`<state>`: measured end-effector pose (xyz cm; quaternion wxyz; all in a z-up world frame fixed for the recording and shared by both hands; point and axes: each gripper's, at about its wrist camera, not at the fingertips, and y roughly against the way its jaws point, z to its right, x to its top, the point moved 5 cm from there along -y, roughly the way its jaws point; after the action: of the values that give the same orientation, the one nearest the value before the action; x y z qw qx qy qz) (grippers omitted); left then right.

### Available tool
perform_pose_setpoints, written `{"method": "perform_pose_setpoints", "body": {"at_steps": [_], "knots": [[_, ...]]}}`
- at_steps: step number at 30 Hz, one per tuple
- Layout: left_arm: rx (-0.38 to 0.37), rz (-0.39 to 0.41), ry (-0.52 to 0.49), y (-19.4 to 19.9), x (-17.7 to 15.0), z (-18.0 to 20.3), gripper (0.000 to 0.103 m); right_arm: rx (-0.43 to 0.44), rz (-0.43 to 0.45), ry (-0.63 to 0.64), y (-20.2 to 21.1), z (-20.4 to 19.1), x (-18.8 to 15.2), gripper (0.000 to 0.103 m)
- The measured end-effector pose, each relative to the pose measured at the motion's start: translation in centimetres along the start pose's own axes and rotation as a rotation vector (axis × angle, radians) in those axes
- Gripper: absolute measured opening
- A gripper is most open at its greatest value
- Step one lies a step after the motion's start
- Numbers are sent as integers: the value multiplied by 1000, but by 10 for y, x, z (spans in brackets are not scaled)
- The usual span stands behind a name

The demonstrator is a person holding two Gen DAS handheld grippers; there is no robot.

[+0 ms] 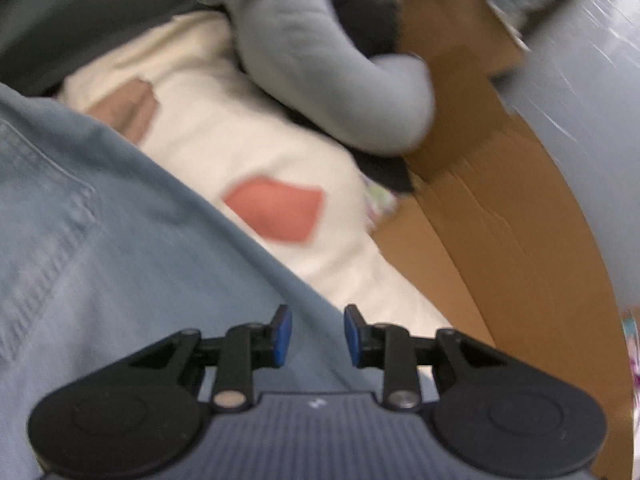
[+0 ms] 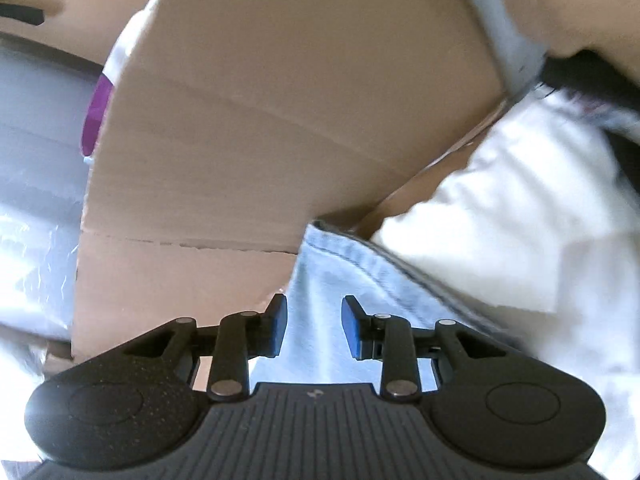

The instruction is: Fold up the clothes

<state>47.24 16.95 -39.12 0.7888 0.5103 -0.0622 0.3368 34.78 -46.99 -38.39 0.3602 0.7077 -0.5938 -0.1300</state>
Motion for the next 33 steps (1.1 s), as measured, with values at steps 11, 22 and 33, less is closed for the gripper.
{"method": "perform_pose_setpoints", "body": {"at_steps": [11,22,33], "knots": [[-59,-85,-174,19,-85,58,31,-16,-5,176,29,19,-34,32],[-80,-186,-385,36,-155,150,31,-10,-3,220,60,50,-30,32],[-180,-242,-629,22,-210,252,31,110,-40,170,34,72,-44,32]]}}
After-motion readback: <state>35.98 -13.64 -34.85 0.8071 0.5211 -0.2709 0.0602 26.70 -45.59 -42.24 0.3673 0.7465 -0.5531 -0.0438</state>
